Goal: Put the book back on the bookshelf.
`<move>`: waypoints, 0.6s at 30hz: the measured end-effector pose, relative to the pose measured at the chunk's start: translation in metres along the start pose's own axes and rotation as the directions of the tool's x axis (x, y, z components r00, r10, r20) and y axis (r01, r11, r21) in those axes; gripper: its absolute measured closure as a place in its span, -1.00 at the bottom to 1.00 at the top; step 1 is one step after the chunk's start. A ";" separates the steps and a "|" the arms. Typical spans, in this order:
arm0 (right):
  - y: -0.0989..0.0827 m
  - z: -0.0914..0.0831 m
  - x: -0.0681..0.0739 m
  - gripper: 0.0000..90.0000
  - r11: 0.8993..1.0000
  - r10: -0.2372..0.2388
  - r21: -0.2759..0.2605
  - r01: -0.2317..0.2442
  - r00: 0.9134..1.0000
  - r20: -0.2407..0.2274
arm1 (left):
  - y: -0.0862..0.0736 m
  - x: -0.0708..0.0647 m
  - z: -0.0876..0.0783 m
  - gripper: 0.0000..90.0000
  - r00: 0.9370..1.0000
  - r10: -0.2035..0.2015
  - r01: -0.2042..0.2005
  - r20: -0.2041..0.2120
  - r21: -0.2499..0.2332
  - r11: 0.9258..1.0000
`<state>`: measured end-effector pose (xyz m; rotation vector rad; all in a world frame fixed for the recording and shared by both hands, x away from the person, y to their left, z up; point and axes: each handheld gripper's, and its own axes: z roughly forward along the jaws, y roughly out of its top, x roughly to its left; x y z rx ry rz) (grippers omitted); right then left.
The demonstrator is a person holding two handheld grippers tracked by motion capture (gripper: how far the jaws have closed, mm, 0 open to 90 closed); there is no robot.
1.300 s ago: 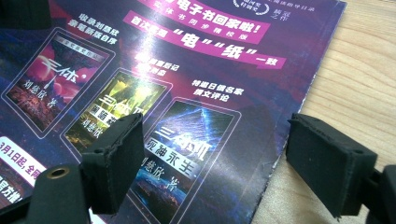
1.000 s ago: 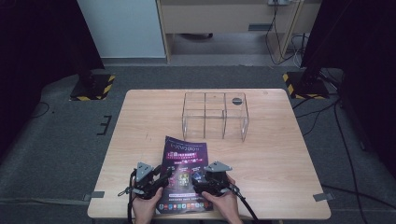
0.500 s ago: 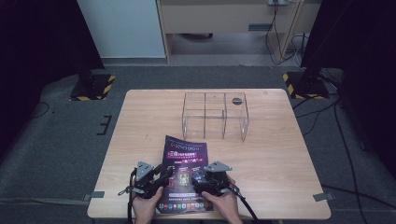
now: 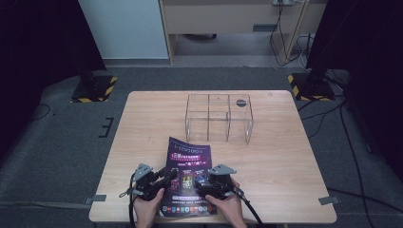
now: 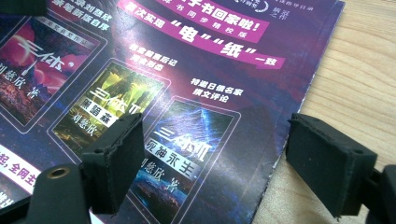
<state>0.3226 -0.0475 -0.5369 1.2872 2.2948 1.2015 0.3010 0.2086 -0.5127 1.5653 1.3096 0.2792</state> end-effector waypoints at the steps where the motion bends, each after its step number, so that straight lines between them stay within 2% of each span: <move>1: 0.000 0.000 0.000 -0.56 1.000 0.000 0.000 0.000 1.000 0.000 | 0.000 0.002 0.001 0.21 1.000 -0.013 0.012 0.016 0.011 1.000; 4: 0.000 0.000 0.000 -0.56 1.000 0.003 0.000 -0.003 1.000 -0.001 | -0.001 0.002 0.005 0.19 1.000 -0.011 0.010 0.022 0.037 0.999; 8: 0.000 0.000 0.000 -0.56 1.000 0.010 -0.002 -0.010 1.000 -0.006 | -0.001 0.001 0.009 0.10 1.000 0.000 -0.001 0.006 0.062 0.998; 11: 0.000 0.000 0.000 -0.56 1.000 0.008 0.000 -0.008 1.000 -0.007 | -0.002 0.004 0.012 0.07 1.000 0.000 0.002 -0.026 0.089 0.996; 14: 0.000 0.000 0.000 -0.56 1.000 0.012 -0.001 -0.012 1.000 -0.008 | -0.002 0.006 0.013 0.07 0.999 0.005 -0.002 -0.032 0.098 0.995; 16: 0.000 0.000 -0.001 -0.56 1.000 0.010 -0.003 -0.010 1.000 -0.010 | -0.002 0.006 0.013 0.08 0.999 0.020 -0.016 -0.038 0.101 0.995; 18: 0.000 -0.001 -0.001 -0.56 1.000 0.014 -0.001 -0.014 1.000 -0.011 | -0.002 0.006 0.014 0.08 0.995 0.052 -0.043 -0.080 0.116 0.992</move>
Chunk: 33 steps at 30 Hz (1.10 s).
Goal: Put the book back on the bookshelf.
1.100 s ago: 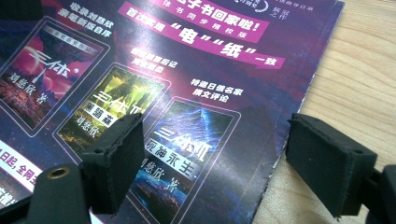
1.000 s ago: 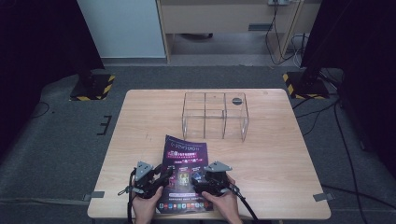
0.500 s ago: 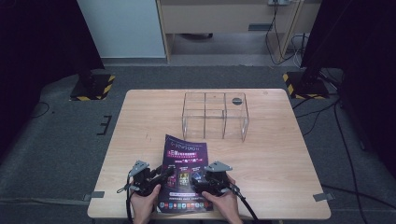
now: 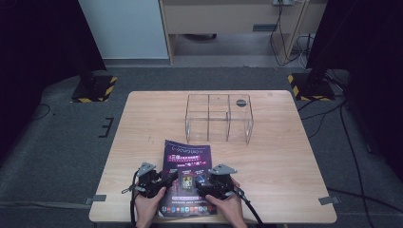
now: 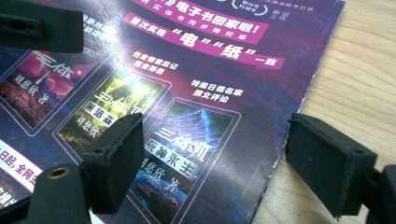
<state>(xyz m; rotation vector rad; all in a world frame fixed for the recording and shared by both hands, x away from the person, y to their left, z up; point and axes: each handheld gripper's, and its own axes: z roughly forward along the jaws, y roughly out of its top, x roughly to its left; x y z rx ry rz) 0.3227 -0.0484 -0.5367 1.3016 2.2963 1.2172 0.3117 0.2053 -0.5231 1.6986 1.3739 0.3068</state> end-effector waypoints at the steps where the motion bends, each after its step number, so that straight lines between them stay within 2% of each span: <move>1: 0.000 0.000 0.000 -0.56 1.000 -0.002 -0.002 0.002 1.000 -0.002 | 0.000 0.001 0.001 0.07 0.999 0.013 -0.012 -0.030 0.016 1.000; 6: 0.000 0.000 0.000 -0.55 1.000 0.001 -0.003 -0.001 1.000 0.001 | -0.001 0.012 0.003 0.01 0.997 -0.030 0.034 -0.068 0.059 0.998; 8: 0.000 0.000 0.000 -0.55 1.000 0.002 -0.003 -0.002 1.000 0.001 | -0.001 0.016 0.005 -0.01 0.997 -0.050 0.053 -0.061 0.045 0.998; 10: 0.000 0.000 0.000 -0.55 1.000 0.002 -0.003 -0.002 1.000 0.001 | 0.000 0.017 0.007 -0.12 0.996 -0.037 0.040 -0.081 0.031 0.999; 13: 0.000 0.000 -0.001 -0.55 1.000 -0.001 -0.004 0.001 1.000 0.000 | 0.000 0.014 0.011 -0.19 0.996 -0.025 0.027 -0.088 0.015 1.000; 16: 0.000 0.000 -0.001 -0.55 1.000 0.003 -0.006 -0.003 1.000 -0.003 | -0.001 0.010 0.013 -0.23 0.993 -0.019 0.020 -0.113 0.007 1.000; 18: 0.000 0.000 -0.001 -0.55 1.000 0.007 -0.004 -0.007 1.000 -0.004 | -0.001 0.012 0.012 -0.23 0.994 -0.058 0.058 -0.098 -0.004 0.998; 22: 0.000 0.000 -0.002 -0.54 1.000 0.010 -0.006 -0.010 1.000 -0.006 | -0.002 0.018 0.009 -0.13 0.987 -0.150 0.148 -0.056 -0.034 0.988; 25: 0.000 0.000 -0.002 -0.54 1.000 0.018 -0.008 -0.018 1.000 -0.007 | -0.001 0.018 0.002 -0.12 0.983 -0.185 0.184 0.000 -0.071 0.980; 28: 0.000 0.000 -0.002 -0.54 1.000 0.021 -0.011 -0.022 1.000 -0.005 | 0.000 0.017 -0.005 -0.11 0.979 -0.190 0.196 0.070 -0.096 0.976; 31: 0.000 -0.001 -0.004 -0.54 1.000 0.026 -0.014 -0.026 1.000 -0.012 | 0.000 0.014 -0.008 -0.10 0.972 -0.182 0.196 0.150 -0.080 0.977; 32: 0.000 -0.001 -0.004 -0.54 0.999 0.030 -0.014 -0.030 0.999 -0.012 | 0.000 0.012 -0.008 -0.10 0.973 -0.172 0.186 0.155 -0.078 0.979; 33: 0.000 -0.001 -0.004 -0.53 0.999 0.031 -0.014 -0.031 0.999 -0.013 | 0.000 0.011 -0.007 -0.10 0.977 -0.153 0.166 0.151 -0.076 0.983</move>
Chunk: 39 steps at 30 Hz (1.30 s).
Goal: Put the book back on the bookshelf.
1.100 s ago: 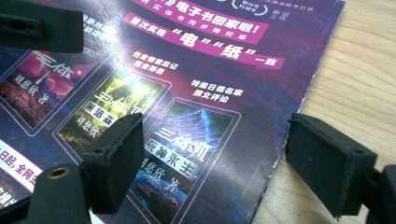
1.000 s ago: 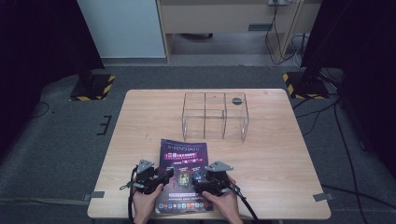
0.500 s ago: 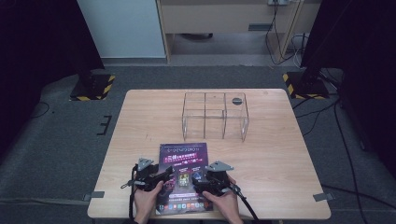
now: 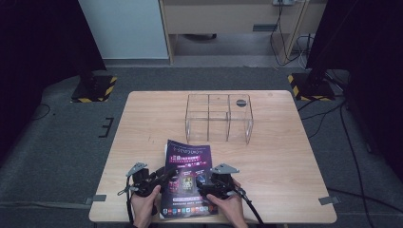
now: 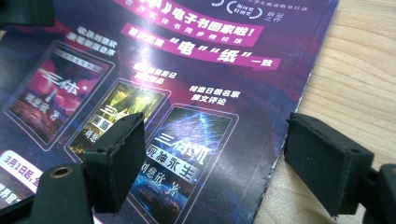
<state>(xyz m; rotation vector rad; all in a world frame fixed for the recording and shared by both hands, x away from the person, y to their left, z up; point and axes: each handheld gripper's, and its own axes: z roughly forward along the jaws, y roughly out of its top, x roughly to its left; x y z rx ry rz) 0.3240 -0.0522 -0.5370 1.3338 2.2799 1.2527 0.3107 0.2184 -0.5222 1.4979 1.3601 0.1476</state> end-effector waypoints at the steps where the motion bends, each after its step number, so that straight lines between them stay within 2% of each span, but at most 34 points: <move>1: 0.000 0.000 0.000 -0.53 1.000 -0.005 -0.001 0.005 1.000 0.000 | 0.001 -0.001 0.001 -0.11 1.000 0.017 -0.017 -0.008 0.008 1.000; 2: 0.000 0.000 0.000 -0.53 1.000 -0.005 0.000 0.005 1.000 0.000 | 0.001 -0.001 0.002 -0.12 1.000 0.023 -0.023 -0.008 0.019 1.000; 4: 0.000 0.000 0.000 -0.53 1.000 -0.006 0.000 0.006 1.000 0.001 | 0.002 0.002 0.005 -0.13 1.000 0.003 -0.003 -0.001 0.043 0.999; 8: 0.000 0.000 0.000 -0.53 1.000 -0.006 0.001 0.006 1.000 0.004 | 0.000 0.007 0.014 -0.08 0.999 0.010 -0.005 -0.044 0.109 0.994; 10: 0.000 0.000 0.000 -0.53 1.000 -0.005 0.000 0.005 1.000 0.003 | 0.000 0.007 0.015 0.00 0.999 0.007 -0.001 -0.050 0.116 0.993; 11: 0.000 0.000 0.000 -0.53 1.000 -0.003 0.001 0.003 1.000 0.003 | 0.000 0.005 0.016 0.05 0.998 0.021 -0.014 -0.065 0.120 0.993; 17: 0.000 0.000 0.000 -0.53 1.000 -0.005 0.001 0.005 1.000 0.004 | 0.002 0.001 0.011 0.52 0.996 0.036 -0.029 -0.078 0.083 0.996; 20: 0.000 0.000 0.000 -0.53 1.000 -0.005 0.000 0.005 1.000 0.004 | 0.003 -0.005 0.010 0.67 0.994 0.072 -0.066 -0.081 0.074 0.995; 24: 0.000 0.000 0.000 -0.53 1.000 -0.004 0.000 0.004 1.000 0.006 | 0.005 -0.011 0.008 0.71 0.990 0.106 -0.099 -0.091 0.070 0.993; 28: 0.000 -0.001 -0.001 -0.53 1.000 0.011 -0.003 -0.011 1.000 -0.005 | 0.006 -0.014 0.007 0.73 0.990 0.117 -0.112 -0.083 0.056 0.992; 30: -0.001 -0.002 -0.004 -0.54 1.000 0.009 -0.005 -0.009 1.000 -0.021 | 0.009 -0.019 0.005 0.74 0.988 0.139 -0.136 -0.071 0.042 0.990; 32: -0.001 -0.003 -0.004 -0.55 1.000 0.010 -0.005 -0.010 1.000 -0.021 | 0.010 -0.021 0.004 0.74 0.988 0.144 -0.142 -0.063 0.036 0.989; 34: -0.002 -0.007 -0.009 -0.55 1.000 0.007 -0.027 -0.007 1.000 -0.010 | 0.012 -0.027 0.001 0.75 0.984 0.168 -0.167 -0.051 0.024 0.986; 35: -0.002 -0.007 -0.009 -0.55 1.000 0.007 -0.027 -0.007 1.000 -0.010 | 0.012 -0.027 0.001 0.75 0.984 0.168 -0.167 -0.051 0.024 0.986; 37: -0.001 -0.015 -0.016 -0.57 0.997 0.035 -0.070 -0.037 0.999 -0.023 | 0.014 -0.031 -0.002 0.75 0.983 0.181 -0.181 -0.042 0.009 0.983; 39: 0.000 -0.018 -0.018 -0.58 0.996 0.043 -0.078 -0.045 0.999 -0.031 | 0.016 -0.033 -0.006 0.75 0.982 0.186 -0.186 -0.030 -0.007 0.983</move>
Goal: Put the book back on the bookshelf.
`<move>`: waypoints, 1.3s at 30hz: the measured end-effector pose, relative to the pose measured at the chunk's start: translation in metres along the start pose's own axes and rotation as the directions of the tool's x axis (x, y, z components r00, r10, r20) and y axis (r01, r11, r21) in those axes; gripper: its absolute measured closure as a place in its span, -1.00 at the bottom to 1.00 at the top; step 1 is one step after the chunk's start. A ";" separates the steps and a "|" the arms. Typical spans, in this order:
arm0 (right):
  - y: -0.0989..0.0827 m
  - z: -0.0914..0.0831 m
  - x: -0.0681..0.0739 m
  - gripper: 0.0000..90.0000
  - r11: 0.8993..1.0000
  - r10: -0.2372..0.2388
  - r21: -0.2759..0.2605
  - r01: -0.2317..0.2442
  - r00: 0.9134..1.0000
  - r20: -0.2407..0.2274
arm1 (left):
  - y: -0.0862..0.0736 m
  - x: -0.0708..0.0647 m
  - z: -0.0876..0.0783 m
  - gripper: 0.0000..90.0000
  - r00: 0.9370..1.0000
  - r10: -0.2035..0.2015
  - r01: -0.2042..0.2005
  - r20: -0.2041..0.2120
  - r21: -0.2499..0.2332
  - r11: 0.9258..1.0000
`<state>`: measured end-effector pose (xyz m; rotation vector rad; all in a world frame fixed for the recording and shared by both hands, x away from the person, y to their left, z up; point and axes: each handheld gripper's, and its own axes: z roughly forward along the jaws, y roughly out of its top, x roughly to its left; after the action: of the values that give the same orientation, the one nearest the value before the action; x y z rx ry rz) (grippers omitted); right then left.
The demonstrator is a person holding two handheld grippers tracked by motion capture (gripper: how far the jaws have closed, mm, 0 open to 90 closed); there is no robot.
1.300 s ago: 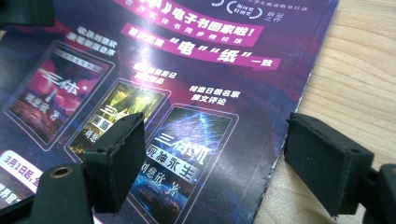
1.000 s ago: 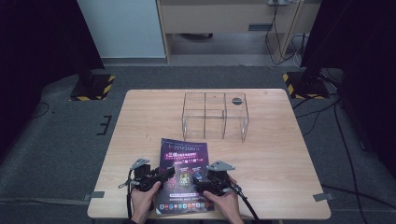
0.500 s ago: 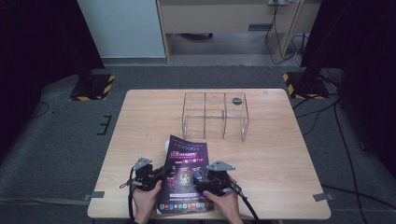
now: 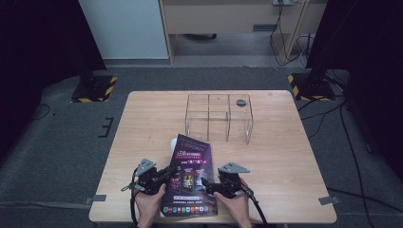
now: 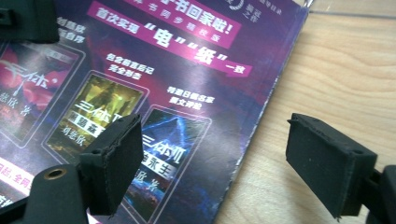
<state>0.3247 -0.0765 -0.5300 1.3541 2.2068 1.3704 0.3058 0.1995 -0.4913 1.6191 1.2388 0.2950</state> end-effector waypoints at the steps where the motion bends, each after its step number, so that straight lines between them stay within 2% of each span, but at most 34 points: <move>1: 0.001 -0.001 -0.001 -0.58 1.000 0.002 -0.005 -0.002 1.000 -0.005 | 0.001 -0.001 -0.002 0.75 1.000 0.005 -0.005 0.004 -0.009 1.000; 6: 0.002 -0.003 -0.002 -0.60 1.000 -0.016 -0.008 0.016 0.999 -0.034 | 0.008 -0.006 -0.011 0.76 0.999 0.031 -0.029 0.025 -0.050 0.998; 15: 0.006 -0.003 -0.004 -0.65 1.000 0.007 -0.020 -0.009 0.994 -0.108 | 0.014 -0.010 -0.020 0.76 0.997 0.059 -0.054 0.046 -0.097 0.994; 18: 0.006 0.000 -0.005 -0.65 1.000 0.022 -0.013 -0.023 0.992 -0.122 | 0.015 -0.012 -0.021 0.76 0.997 0.065 -0.060 0.049 -0.100 0.993; 21: 0.007 0.003 -0.006 -0.65 0.999 0.035 -0.006 -0.037 0.987 -0.156 | 0.015 -0.012 -0.021 0.76 0.997 0.068 -0.063 0.048 -0.103 0.993; 26: 0.008 0.008 -0.008 -0.62 0.999 0.040 -0.015 -0.044 0.983 -0.179 | 0.016 -0.013 -0.022 0.76 0.996 0.076 -0.070 0.052 -0.108 0.992; 29: 0.009 0.012 -0.010 -0.61 0.998 0.054 -0.004 -0.056 0.979 -0.195 | 0.016 -0.014 -0.023 0.76 0.995 0.081 -0.074 0.057 -0.113 0.991; 37: 0.012 0.019 -0.008 -0.55 0.998 0.062 0.003 -0.063 0.960 -0.275 | 0.016 -0.016 -0.023 0.76 0.993 0.099 -0.090 0.067 -0.124 0.988; 39: 0.012 0.021 -0.009 -0.50 0.997 0.079 0.018 -0.077 0.951 -0.300 | 0.016 -0.016 -0.023 0.76 0.992 0.101 -0.092 0.069 -0.124 0.988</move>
<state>0.3489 -0.0691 -0.5341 1.3219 2.3668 1.7005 0.2918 0.2006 -0.4624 1.5744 1.0673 0.3597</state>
